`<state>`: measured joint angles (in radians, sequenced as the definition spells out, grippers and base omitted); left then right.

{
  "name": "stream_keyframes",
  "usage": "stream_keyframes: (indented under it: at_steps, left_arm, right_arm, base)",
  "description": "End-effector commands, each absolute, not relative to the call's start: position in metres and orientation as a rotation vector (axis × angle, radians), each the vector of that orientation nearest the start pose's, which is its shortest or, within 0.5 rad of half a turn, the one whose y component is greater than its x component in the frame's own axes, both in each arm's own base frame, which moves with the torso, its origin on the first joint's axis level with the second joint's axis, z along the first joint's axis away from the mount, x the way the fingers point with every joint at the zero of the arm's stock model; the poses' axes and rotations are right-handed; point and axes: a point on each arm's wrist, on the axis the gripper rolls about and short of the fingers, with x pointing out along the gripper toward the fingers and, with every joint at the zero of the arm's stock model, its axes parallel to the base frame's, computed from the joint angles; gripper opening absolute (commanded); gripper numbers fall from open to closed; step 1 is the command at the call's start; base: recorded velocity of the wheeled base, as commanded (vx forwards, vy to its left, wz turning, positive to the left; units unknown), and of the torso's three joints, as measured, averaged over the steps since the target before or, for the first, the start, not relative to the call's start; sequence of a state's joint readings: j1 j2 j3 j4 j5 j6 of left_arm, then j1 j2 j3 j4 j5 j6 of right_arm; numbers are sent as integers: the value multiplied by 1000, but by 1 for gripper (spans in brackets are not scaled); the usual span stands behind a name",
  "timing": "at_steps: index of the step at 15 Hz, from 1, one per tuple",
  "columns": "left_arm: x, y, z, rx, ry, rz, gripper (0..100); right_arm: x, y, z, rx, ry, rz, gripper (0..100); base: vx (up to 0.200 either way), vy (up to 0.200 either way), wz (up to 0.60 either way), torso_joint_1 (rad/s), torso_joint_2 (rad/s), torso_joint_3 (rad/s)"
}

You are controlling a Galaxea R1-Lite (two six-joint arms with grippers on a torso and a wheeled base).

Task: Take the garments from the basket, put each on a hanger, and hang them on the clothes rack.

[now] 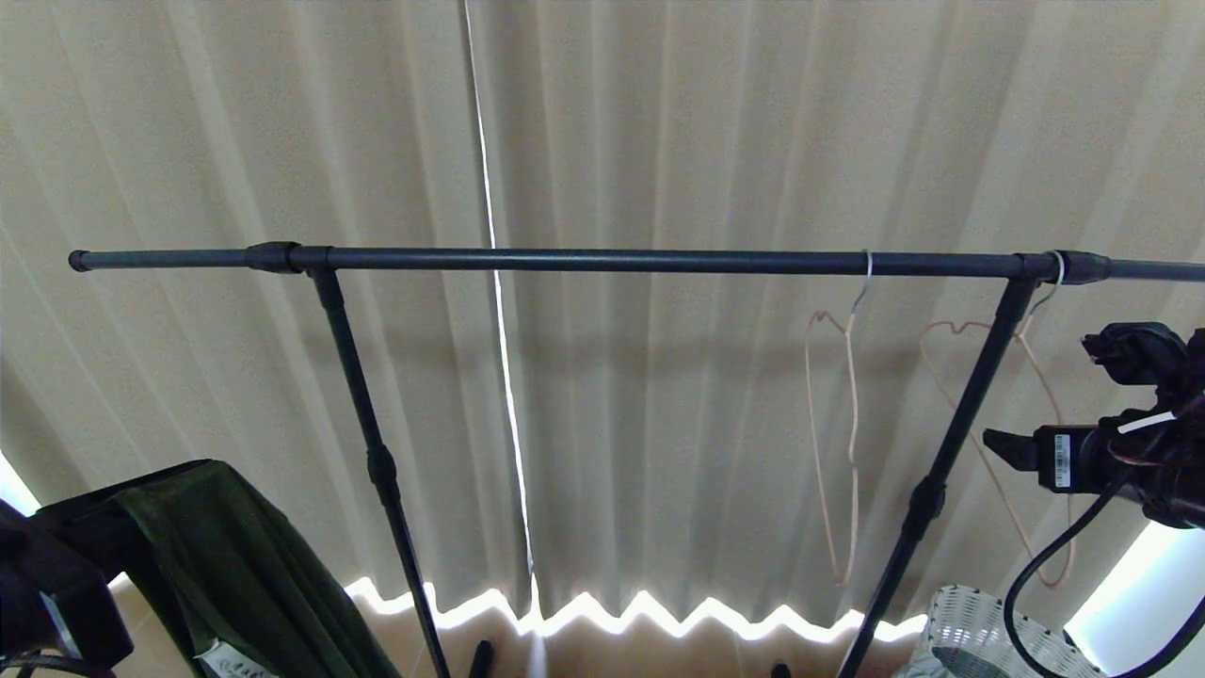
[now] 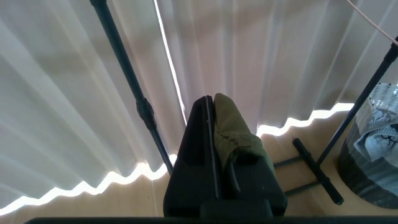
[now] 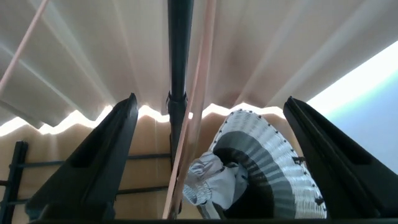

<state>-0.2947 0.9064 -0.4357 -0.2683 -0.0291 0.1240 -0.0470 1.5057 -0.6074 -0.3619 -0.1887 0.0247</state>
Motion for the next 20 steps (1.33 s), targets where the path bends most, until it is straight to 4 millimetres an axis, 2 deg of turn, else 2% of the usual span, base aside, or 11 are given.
stream_keyframes:
  at_steps: [1, 11, 16, 17, 20]
  left_arm:
    - [100, -31, 204, 149, 180, -333, 0]
    - [100, -31, 203, 154, 179, -334, 0]
    - [100, -31, 202, 167, 182, -332, 0]
    - [100, -31, 202, 167, 182, -332, 0]
    - [100, -31, 201, 170, 184, -332, 0]
  right_arm:
    - [235, -15, 159, -14, 529, -239, 0]
    - [222, -17, 176, -63, 451, -271, 0]
    - [200, -17, 198, -60, 345, -294, 0]
    - [200, -17, 198, -60, 345, -294, 0]
    - [176, -23, 197, -54, 325, -334, 0]
  base:
    - [0, 0, 0, 0, 0, 0]
    - [0, 0, 0, 0, 0, 0]
    - [0, 0, 0, 0, 0, 0]
    - [0, 0, 0, 0, 0, 0]
    - [0, 0, 0, 0, 0, 0]
